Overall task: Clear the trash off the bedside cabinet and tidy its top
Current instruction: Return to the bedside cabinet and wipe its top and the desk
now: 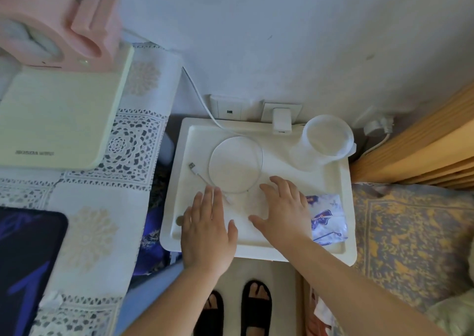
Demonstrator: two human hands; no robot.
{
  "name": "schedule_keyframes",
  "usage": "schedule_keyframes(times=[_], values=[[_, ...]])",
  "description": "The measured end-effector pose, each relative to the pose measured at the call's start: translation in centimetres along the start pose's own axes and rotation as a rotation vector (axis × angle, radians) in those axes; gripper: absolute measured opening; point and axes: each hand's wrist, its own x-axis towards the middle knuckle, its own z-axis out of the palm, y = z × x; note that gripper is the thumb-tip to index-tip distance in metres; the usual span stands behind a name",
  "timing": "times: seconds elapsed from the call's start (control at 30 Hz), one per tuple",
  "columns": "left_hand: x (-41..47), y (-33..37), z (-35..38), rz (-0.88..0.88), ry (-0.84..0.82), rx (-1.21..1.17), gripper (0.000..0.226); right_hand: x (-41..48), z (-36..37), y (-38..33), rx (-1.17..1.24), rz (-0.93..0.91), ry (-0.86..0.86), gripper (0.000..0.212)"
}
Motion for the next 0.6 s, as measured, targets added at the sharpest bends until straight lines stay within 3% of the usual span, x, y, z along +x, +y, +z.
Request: schedule_keyframes(times=[0.6], values=[[-0.2,0.3,-1.4,-0.019,-0.085,-0.063,0.066,0.1,-2.5,-0.6,0.147,-0.003,0.101,0.063]])
